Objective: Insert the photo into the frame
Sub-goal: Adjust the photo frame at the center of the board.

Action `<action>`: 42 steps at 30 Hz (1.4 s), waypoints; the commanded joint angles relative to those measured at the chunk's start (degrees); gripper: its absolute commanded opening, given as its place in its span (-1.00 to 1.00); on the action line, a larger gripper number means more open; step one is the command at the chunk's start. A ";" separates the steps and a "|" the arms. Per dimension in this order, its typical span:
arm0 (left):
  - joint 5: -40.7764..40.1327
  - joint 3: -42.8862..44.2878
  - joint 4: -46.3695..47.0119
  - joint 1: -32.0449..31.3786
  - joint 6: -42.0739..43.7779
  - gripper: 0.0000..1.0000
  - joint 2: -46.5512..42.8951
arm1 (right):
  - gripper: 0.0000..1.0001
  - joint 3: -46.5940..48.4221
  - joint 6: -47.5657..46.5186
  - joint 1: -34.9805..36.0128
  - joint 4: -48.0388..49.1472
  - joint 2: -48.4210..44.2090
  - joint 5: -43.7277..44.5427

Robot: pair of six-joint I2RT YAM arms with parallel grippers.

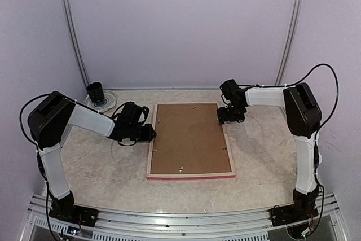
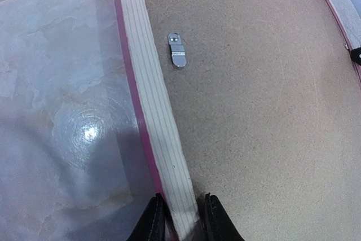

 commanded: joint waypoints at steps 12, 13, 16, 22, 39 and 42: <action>2.00 0.33 -1.04 -0.03 2.02 -0.81 2.85 | 0.49 3.53 0.30 -0.47 -0.85 3.48 5.19; 1.97 0.33 -1.02 -0.03 2.02 -0.81 2.82 | 0.49 3.63 0.28 -0.47 -0.95 3.61 5.05; 1.85 0.24 -1.02 -0.03 2.02 -0.81 2.81 | 0.49 3.46 0.40 -0.47 -1.40 3.33 4.35; 1.96 -0.02 -0.58 -0.03 1.60 -0.81 2.56 | 0.49 2.00 0.73 -0.47 -2.03 0.04 -0.27; 1.73 -1.21 0.50 -1.43 -0.51 -0.78 1.05 | 0.48 -12.21 4.41 -0.47 1.06 -9.51 -9.53; 1.04 -1.50 0.36 -2.67 -1.40 -0.77 0.19 | 0.48 -13.72 4.74 -0.47 1.88 -10.62 -10.47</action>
